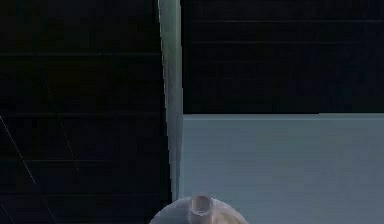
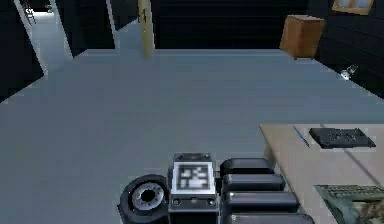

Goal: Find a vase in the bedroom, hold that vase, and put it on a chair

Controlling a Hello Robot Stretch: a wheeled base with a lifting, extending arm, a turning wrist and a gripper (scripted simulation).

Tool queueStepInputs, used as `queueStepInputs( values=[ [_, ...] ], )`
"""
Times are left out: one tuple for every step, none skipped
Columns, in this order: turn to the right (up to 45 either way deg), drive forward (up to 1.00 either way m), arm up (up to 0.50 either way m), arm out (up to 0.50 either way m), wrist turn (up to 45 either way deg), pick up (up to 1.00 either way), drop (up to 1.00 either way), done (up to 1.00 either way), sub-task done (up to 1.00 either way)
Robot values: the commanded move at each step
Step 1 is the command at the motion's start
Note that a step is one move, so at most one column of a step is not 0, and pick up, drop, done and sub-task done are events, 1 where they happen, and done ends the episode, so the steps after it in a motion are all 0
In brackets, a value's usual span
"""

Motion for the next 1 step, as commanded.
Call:
queueStepInputs(
  values=[
    [-45.0, 0.0, 0.0, 0.0, 0.0, 0.0, 0.0, 0.0, 0.0]
  ],
)
